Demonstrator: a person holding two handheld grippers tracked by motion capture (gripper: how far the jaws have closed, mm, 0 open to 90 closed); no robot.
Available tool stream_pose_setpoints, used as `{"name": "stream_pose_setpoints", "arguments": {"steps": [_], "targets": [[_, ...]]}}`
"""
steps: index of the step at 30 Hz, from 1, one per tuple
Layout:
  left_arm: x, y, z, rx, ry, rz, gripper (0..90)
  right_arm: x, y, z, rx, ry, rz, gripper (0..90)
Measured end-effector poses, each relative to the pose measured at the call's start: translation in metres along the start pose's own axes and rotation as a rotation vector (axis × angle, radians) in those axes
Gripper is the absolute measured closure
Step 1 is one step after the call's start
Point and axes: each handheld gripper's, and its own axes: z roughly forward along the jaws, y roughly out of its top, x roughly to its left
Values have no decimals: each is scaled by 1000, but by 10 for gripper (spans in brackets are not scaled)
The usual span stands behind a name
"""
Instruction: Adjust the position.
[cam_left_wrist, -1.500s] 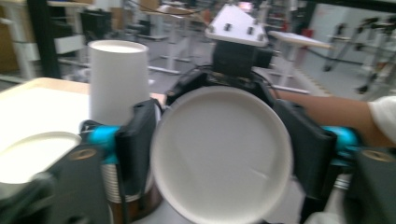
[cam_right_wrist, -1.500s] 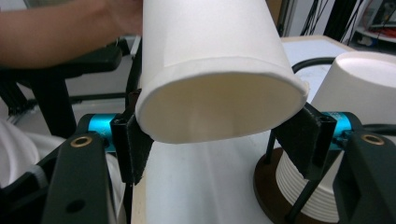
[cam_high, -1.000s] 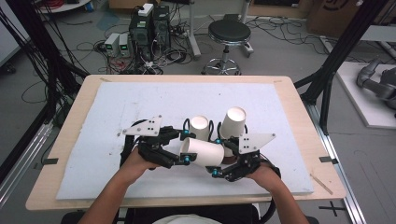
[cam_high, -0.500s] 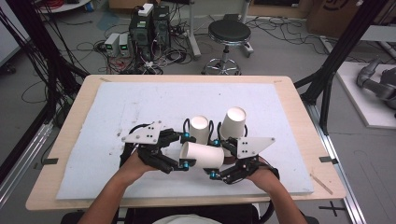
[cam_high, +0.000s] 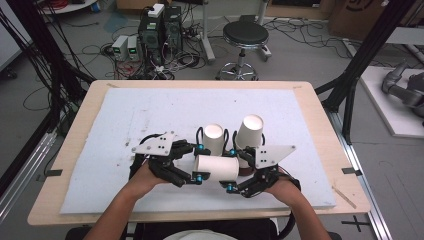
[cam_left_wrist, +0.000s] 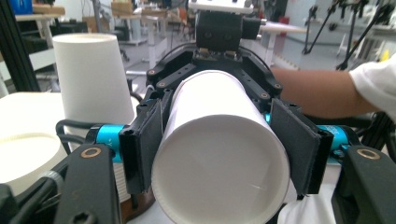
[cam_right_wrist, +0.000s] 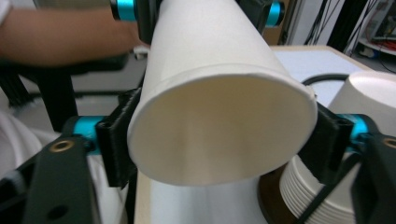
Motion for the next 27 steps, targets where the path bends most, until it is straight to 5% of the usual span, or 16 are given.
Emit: {"name": "stream_pose_setpoints", "arguments": {"steps": [5,13,19,23,27], "targets": [[0,-1,-1,-24,-8,10,362,-1,0,-1,-65,13,50,193],[-1,-3,2,-17,-8,25,365,-2,0,-4,-73,25,27,306],[1,-1,4,33,66,-53,214,-3,1,-8,-39,12,0,319],[1,-5,7,56,39,-54,232,-3,2,-6,-6,19,-16,324],[0,-8,10,70,-2,-29,361,-3,3,-6,-8,23,-16,333]]}}
